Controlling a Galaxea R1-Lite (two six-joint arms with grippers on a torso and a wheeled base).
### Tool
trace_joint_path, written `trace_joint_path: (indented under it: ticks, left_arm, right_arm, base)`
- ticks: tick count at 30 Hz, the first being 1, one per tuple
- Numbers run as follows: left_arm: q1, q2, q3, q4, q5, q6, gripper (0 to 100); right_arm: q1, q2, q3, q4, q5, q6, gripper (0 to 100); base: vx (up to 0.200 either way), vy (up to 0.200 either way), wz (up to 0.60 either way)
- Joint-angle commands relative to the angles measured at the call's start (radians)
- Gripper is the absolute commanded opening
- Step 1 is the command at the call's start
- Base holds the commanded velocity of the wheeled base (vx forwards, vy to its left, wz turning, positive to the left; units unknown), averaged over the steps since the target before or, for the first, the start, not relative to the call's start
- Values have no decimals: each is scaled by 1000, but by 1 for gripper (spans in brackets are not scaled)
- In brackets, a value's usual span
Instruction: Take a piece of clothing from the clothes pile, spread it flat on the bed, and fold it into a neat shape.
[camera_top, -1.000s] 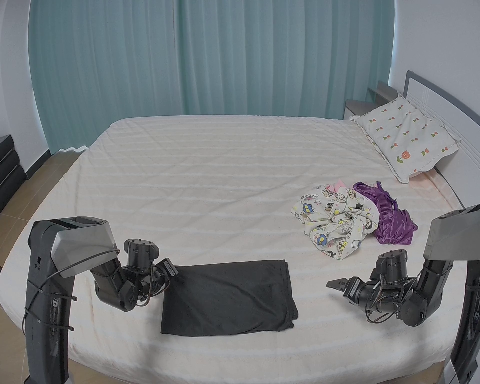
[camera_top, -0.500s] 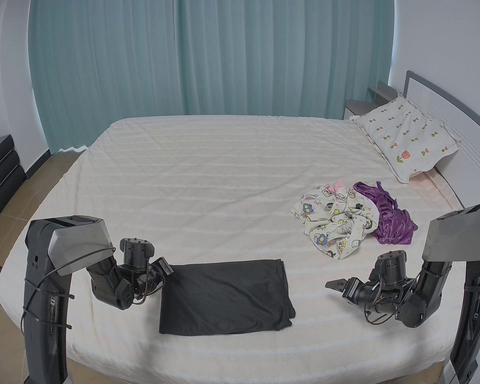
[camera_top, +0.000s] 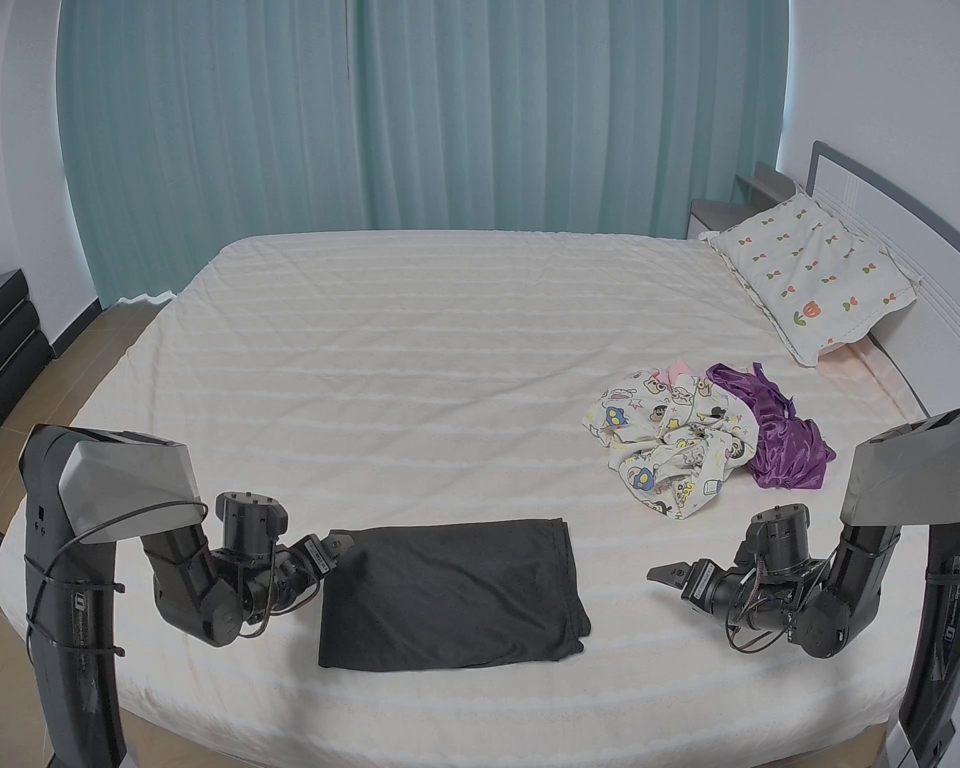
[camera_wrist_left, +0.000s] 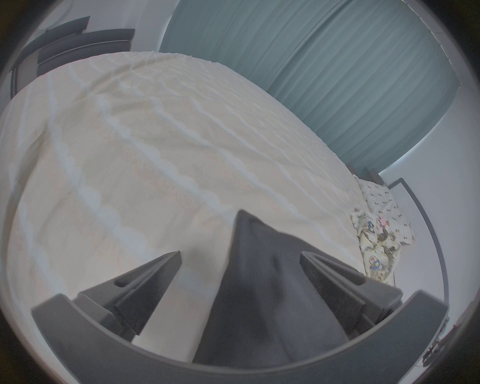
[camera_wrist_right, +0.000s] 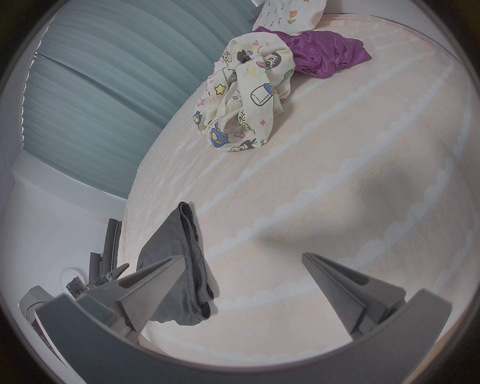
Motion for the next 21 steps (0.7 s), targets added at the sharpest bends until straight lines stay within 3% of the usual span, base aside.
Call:
trace_joint_path:
  ticks: [1,6,10,21]
  left_arm:
    - [-45,-84,241,-176,-63,31,100]
    - [-56,-50,425,-343,-161,195,100]
    - [-62,19,464,-413,-164,269,100]
    - [-119,78,451,-433,-120,289,100]
  right_arm:
    - [2,-1,0,0,0,0,100]
    - [3,-1,2,0,0,0,100]
    - [3,-2,2,-2,0,0,100]
    - [3,-2,2,-2,0,-2,100]
  base:
    - [0,0,0]
    - [0,0,0]
    - [0,0,0]
    - [0,0,0]
